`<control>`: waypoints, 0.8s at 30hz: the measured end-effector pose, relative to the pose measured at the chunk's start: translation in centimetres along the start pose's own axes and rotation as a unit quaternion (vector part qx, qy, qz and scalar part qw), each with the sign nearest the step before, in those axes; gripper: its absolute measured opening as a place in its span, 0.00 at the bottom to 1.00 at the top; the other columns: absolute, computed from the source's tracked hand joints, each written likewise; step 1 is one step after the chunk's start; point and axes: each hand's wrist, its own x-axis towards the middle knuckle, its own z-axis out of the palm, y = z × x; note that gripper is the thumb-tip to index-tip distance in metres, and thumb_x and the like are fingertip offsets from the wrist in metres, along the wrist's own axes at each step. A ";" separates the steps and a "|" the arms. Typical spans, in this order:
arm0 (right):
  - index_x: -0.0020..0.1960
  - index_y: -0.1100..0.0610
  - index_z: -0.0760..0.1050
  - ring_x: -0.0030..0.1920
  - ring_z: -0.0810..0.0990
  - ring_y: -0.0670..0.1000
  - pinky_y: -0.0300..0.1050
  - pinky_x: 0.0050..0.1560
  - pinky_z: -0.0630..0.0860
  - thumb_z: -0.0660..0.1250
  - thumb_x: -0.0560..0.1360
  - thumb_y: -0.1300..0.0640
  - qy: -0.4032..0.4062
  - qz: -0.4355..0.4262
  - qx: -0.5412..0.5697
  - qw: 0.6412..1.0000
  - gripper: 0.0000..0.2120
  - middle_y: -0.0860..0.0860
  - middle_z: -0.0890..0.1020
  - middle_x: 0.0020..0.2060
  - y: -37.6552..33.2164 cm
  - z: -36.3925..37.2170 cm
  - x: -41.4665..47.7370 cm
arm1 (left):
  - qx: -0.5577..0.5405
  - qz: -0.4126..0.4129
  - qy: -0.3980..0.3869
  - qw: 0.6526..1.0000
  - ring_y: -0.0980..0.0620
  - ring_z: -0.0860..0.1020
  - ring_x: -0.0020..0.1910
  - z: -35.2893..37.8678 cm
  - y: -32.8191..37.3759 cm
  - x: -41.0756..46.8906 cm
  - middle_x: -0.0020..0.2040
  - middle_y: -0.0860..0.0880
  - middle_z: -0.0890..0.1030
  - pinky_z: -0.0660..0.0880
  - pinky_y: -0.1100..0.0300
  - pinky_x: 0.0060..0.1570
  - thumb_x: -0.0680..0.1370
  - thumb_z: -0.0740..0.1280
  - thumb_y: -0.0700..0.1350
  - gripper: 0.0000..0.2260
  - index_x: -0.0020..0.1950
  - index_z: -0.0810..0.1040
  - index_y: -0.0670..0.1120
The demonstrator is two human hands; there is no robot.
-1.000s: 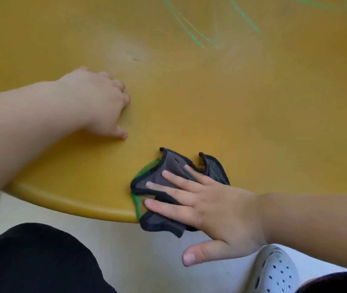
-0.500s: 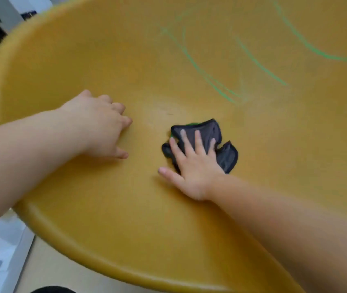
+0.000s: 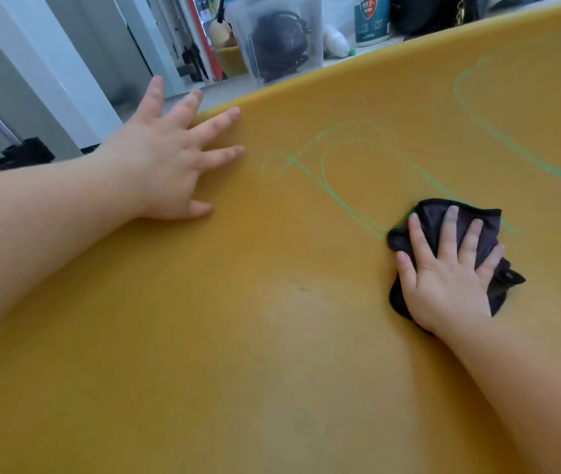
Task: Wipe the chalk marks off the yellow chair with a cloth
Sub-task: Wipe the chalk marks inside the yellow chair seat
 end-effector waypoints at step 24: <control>0.82 0.42 0.51 0.81 0.55 0.60 0.64 0.78 0.50 0.47 0.81 0.33 0.166 -0.393 0.008 0.905 0.32 0.50 0.54 0.82 -11.7 -1.2 8.5 | -0.668 -0.214 0.048 0.711 0.58 0.69 0.71 0.5 -1.3 0.0 0.70 0.60 0.75 0.62 0.53 0.74 0.75 0.52 0.58 0.25 0.66 0.79 0.57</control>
